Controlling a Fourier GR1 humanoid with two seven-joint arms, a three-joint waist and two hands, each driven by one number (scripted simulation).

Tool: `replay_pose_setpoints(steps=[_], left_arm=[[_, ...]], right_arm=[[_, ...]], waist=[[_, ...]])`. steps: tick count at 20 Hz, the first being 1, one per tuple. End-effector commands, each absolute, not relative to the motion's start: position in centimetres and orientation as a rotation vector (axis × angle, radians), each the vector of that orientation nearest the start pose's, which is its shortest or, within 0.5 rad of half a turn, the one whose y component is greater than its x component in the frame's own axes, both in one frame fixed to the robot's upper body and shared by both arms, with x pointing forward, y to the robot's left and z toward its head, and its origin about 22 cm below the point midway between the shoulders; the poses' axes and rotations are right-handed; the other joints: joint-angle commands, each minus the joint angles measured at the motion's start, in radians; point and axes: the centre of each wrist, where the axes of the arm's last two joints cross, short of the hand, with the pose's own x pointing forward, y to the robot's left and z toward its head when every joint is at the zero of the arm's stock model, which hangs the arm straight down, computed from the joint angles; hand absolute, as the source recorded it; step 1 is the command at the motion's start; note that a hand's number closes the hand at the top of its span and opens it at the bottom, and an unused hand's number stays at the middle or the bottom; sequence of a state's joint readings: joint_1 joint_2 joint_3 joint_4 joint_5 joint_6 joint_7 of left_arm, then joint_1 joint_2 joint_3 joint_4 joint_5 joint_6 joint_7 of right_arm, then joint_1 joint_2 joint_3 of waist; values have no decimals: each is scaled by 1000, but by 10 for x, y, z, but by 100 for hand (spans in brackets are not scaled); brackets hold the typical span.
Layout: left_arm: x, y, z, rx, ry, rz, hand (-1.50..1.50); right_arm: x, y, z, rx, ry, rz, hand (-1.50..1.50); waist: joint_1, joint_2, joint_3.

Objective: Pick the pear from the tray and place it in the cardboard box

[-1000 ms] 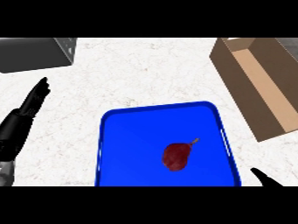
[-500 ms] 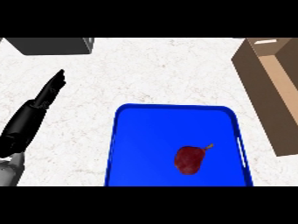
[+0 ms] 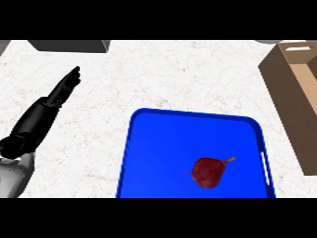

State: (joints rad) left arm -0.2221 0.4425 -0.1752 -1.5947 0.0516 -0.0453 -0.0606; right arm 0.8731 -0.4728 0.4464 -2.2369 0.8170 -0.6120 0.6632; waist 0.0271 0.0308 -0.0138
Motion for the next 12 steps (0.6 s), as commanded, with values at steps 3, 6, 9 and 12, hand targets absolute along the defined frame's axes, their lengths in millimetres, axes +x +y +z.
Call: replay_pose_setpoints(steps=[3, 6, 9, 12], left_arm=[[288, 267, 82, 69, -1766, -580, 0], [289, 241, 78, 40, -1774, -585, 0], [294, 249, 78, 52, -1776, -582, 0], [297, 275, 73, 90, -1754, -556, 0]], right_arm=[[54, -209, 89, -975, -830, 259, -150], [72, -187, 90, -946, -809, 272, -150], [97, -169, 95, -961, -780, 273, -150], [105, -146, 93, -1012, -721, 310, -150]], waist=[[31, -6, 4], [33, -8, 6], [29, -10, 8], [12, -16, 7]])
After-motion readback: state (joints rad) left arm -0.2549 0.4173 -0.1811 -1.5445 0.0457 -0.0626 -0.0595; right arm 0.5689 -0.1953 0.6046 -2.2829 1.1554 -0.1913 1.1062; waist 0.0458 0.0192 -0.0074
